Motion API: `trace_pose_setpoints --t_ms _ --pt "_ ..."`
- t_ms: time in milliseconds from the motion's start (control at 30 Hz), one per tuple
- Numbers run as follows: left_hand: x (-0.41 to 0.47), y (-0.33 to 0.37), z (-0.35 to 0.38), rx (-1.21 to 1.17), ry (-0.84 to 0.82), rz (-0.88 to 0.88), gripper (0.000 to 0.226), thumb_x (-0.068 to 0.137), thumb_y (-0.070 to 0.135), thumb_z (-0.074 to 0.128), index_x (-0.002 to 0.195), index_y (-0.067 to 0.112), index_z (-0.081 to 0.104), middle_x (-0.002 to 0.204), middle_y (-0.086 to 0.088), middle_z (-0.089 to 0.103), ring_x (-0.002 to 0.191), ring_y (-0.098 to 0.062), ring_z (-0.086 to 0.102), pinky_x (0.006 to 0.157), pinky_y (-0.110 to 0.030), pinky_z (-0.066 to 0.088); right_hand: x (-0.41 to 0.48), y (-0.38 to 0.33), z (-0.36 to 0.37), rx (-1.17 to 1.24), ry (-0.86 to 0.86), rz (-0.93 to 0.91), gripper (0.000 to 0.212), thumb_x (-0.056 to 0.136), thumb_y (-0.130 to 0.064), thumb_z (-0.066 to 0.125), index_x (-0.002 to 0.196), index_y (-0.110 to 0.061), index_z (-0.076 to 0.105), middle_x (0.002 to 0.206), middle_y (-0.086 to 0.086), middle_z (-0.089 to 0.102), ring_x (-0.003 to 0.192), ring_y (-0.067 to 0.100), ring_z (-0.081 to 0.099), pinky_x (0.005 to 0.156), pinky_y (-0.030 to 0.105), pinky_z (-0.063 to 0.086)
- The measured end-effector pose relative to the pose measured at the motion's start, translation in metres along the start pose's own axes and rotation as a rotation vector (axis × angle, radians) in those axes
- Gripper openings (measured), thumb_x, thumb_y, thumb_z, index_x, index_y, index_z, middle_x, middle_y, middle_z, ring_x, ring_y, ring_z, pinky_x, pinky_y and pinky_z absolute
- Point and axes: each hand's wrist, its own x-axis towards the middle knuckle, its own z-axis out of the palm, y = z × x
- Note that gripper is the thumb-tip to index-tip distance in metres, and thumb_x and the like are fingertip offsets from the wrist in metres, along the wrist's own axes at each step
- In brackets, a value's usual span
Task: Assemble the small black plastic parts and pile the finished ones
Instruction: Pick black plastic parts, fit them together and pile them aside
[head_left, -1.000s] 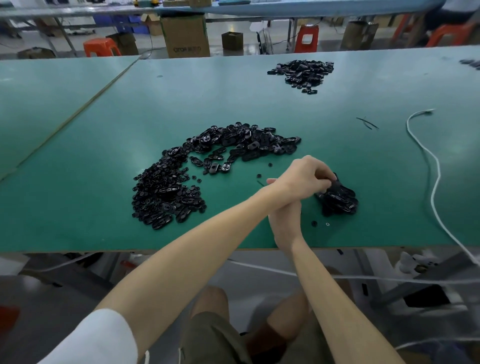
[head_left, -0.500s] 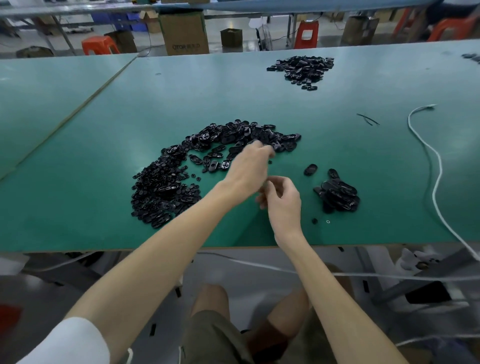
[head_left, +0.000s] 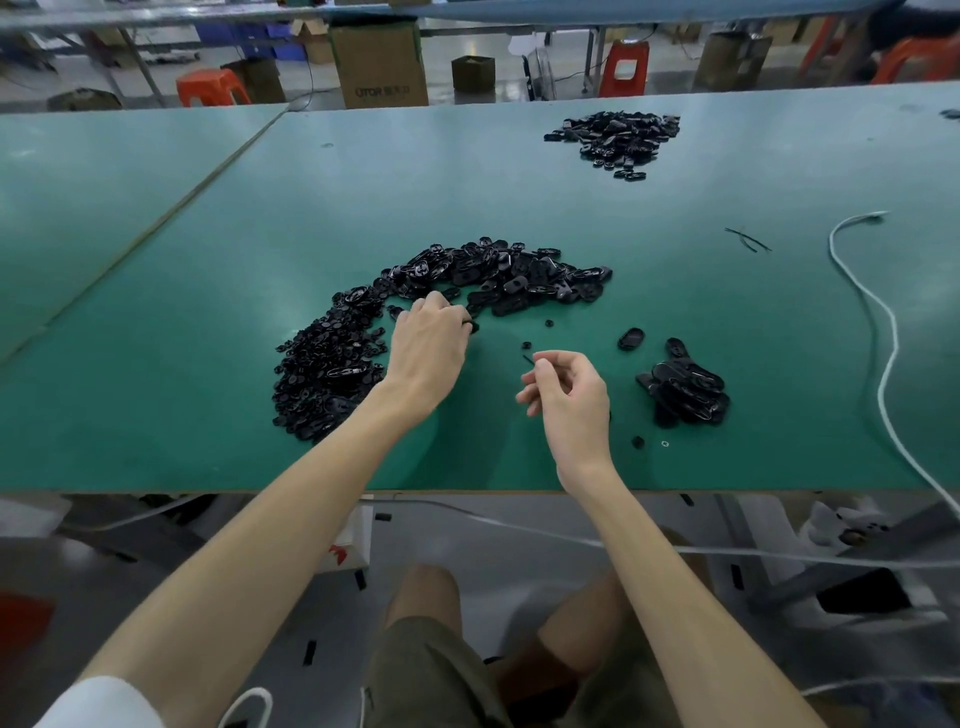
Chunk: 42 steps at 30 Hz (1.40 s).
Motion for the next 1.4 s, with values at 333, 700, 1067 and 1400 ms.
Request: trace_pose_setpoints --t_ms 333,700,1067,1400 --pt "-0.035 0.009 -0.008 -0.715 -0.209 -0.003 0.013 0.102 0.015 0.062 0.097 0.012 0.073 0.07 0.01 0.07 0.063 -0.002 0.065 0.065 -0.018 0.048 0.0 0.003 0.0 -0.099 -0.057 -0.054 0.003 0.1 -0.016 0.068 0.101 -0.013 0.068 0.097 0.007 0.073 0.075 0.011 0.069 0.067 0.025 0.057" --pt "-0.012 -0.058 -0.029 -0.003 -0.166 -0.149 0.01 0.098 0.017 0.068 0.107 0.013 0.068 0.11 -0.006 0.058 0.098 -0.026 0.06 0.085 -0.039 0.049 0.0 0.003 0.001 -0.06 -0.11 -0.038 0.003 0.099 -0.008 0.067 0.098 -0.01 0.065 0.082 0.004 0.072 0.066 0.009 0.069 0.06 0.023 0.054" --pt "-0.013 -0.052 -0.022 0.171 -0.131 -0.113 0.024 0.106 0.023 0.05 0.102 0.003 0.064 0.106 -0.013 0.059 0.094 -0.034 0.06 0.083 -0.048 0.052 0.0 0.004 0.001 -0.039 -0.109 -0.026 0.004 0.099 -0.007 0.066 0.102 -0.01 0.065 0.084 0.003 0.072 0.067 0.008 0.07 0.061 0.022 0.054" --pt "-0.029 0.002 -0.006 -0.988 -0.238 -0.191 0.013 0.101 0.018 0.063 0.093 0.011 0.07 0.083 -0.001 0.078 0.056 -0.015 0.067 0.043 -0.012 0.036 0.001 0.004 0.0 -0.03 -0.047 -0.032 0.005 0.099 -0.009 0.066 0.102 -0.012 0.065 0.087 0.004 0.073 0.07 0.011 0.071 0.063 0.024 0.056"
